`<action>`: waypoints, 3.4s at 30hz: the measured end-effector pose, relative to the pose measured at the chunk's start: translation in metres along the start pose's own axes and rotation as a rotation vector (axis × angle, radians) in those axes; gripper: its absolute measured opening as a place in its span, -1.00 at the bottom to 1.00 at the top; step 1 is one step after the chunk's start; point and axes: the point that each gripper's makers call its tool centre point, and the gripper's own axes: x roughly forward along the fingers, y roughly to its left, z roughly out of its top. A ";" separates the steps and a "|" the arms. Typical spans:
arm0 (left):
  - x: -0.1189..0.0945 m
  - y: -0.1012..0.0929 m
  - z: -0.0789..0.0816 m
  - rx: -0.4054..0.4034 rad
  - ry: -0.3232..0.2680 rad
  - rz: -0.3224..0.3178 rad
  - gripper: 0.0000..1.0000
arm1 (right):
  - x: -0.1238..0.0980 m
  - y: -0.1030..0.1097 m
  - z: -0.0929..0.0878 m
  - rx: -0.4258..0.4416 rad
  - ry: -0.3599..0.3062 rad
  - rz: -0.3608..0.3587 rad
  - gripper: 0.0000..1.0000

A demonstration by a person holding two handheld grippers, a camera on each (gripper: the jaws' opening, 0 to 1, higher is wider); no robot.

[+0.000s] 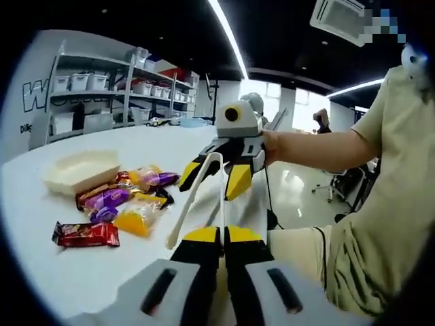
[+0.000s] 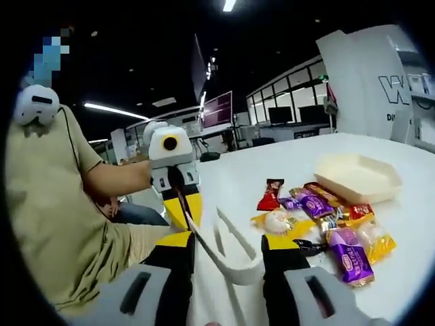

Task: Place the target food into the container with the food tongs after gripping and lifting it, then release it inside without dropping or visibly crushing the food.

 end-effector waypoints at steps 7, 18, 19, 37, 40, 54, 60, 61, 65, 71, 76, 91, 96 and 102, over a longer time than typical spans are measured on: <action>0.001 -0.003 0.011 -0.021 -0.066 -0.010 -1.00 | 0.006 0.010 0.016 0.030 -0.084 0.049 -0.23; 0.002 -0.007 0.023 -0.048 -0.140 -0.024 -0.99 | 0.020 0.022 0.027 0.034 -0.139 0.103 -0.19; 0.002 -0.007 0.024 -0.049 -0.143 -0.024 -0.99 | 0.020 0.022 0.027 0.034 -0.143 0.105 -0.19; 0.001 -0.014 0.034 -0.049 -0.191 -0.055 -0.99 | 0.022 0.032 0.044 0.071 -0.264 0.152 -0.37; 0.002 -0.017 0.035 -0.040 -0.192 -0.070 -0.99 | 0.023 0.035 0.045 0.074 -0.278 0.167 -0.41; 0.001 -0.021 0.041 -0.027 -0.195 -0.100 -0.99 | 0.021 0.040 0.052 0.084 -0.314 0.196 -0.44; 0.003 -0.024 0.041 -0.015 -0.165 -0.106 -0.99 | 0.021 0.042 0.054 0.083 -0.313 0.198 -0.41; 0.004 -0.025 0.041 -0.013 -0.159 -0.109 -0.99 | 0.022 0.043 0.054 0.079 -0.310 0.201 -0.41; 0.004 -0.024 0.041 -0.012 -0.159 -0.106 -0.99 | 0.021 0.042 0.056 0.080 -0.317 0.199 -0.41; 0.004 -0.023 0.040 -0.015 -0.145 -0.108 -0.99 | 0.021 0.042 0.055 0.079 -0.313 0.201 -0.43; 0.004 -0.024 0.041 -0.015 -0.140 -0.111 -0.99 | 0.021 0.042 0.055 0.078 -0.315 0.202 -0.42; 0.004 -0.024 0.041 -0.033 -0.129 -0.123 -0.99 | 0.020 0.042 0.060 0.093 -0.356 0.207 -0.43; 0.004 -0.024 0.038 -0.025 -0.111 -0.124 -0.98 | 0.022 0.043 0.058 0.076 -0.343 0.206 -0.46; 0.005 -0.024 0.037 -0.013 -0.111 -0.113 -0.98 | 0.022 0.044 0.057 0.059 -0.342 0.202 -0.48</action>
